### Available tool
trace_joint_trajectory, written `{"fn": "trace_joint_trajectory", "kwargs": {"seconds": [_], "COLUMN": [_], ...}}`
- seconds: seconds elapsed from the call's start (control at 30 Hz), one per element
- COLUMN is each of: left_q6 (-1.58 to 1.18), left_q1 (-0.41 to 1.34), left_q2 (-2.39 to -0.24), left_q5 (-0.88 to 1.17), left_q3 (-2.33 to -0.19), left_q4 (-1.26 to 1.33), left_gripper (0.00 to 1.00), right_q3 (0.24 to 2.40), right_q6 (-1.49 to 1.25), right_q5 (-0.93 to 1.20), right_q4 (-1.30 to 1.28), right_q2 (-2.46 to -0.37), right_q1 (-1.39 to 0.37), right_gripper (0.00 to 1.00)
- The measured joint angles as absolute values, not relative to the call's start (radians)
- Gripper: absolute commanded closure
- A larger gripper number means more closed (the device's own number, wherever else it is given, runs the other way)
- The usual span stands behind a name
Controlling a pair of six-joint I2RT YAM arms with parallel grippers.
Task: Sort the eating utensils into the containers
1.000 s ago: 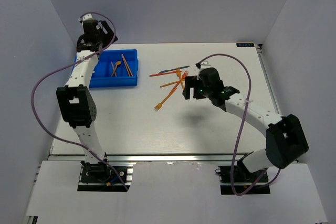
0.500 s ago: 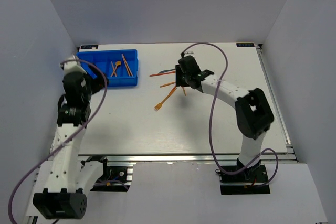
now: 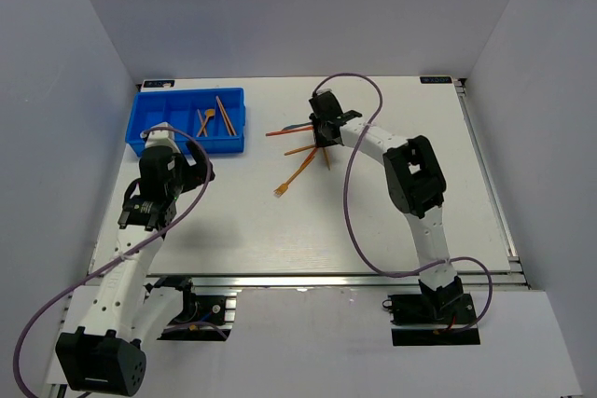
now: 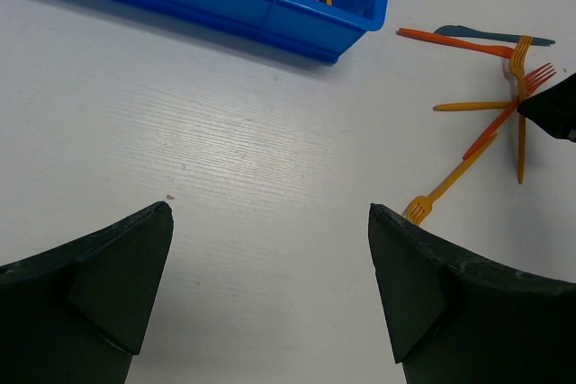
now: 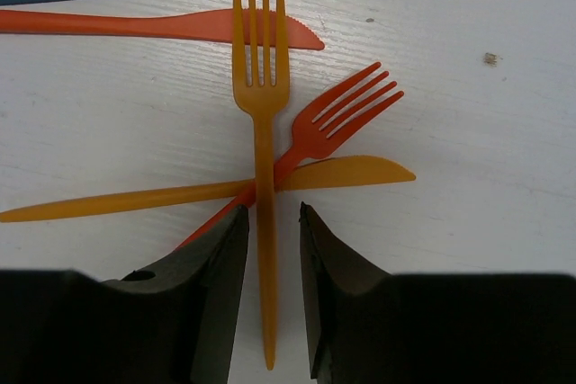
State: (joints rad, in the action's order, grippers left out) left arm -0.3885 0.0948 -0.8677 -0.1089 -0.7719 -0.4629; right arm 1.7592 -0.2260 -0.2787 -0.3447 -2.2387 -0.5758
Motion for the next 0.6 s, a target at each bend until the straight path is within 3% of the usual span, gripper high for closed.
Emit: {"fn": "trace_joint_trajectory", "kwargs": {"seconds": [0.1, 0.2, 0.3, 0.37, 0.4, 0.6], "left_q6": [-0.385, -0.384, -0.384, -0.383, -0.383, -0.402], "left_q1": [0.098, 0.099, 0.1, 0.1, 0.101, 0.1], "left_q2": [-0.869, -0.869, -0.87, -0.871, -0.872, -0.876], "left_q5": [-0.104, -0.102, -0.096, -0.093, -0.092, -0.036], "left_q3": [-0.772, -0.772, -0.772, -0.772, -0.772, -0.772], "left_q4": [-0.463, -0.463, -0.463, -0.463, -0.463, -0.447], "left_gripper": [0.02, 0.02, 0.02, 0.02, 0.02, 0.02], "right_q3": [1.779, 1.8, 1.804, 1.803, 1.803, 1.771], "right_q6": [-0.213, -0.199, -0.194, -0.191, -0.192, -0.199], "right_q5": [-0.28, -0.282, -0.279, -0.278, -0.278, -0.279], "right_q4": [-0.361, -0.366, -0.363, -0.364, -0.364, -0.361], "right_q2": [-2.262, -2.288, -2.298, -2.298, -2.298, -2.272], "right_q1": [-0.574, -0.571, -0.57, -0.57, -0.57, -0.57], "right_gripper": [0.67, 0.74, 0.87, 0.9, 0.98, 1.0]}}
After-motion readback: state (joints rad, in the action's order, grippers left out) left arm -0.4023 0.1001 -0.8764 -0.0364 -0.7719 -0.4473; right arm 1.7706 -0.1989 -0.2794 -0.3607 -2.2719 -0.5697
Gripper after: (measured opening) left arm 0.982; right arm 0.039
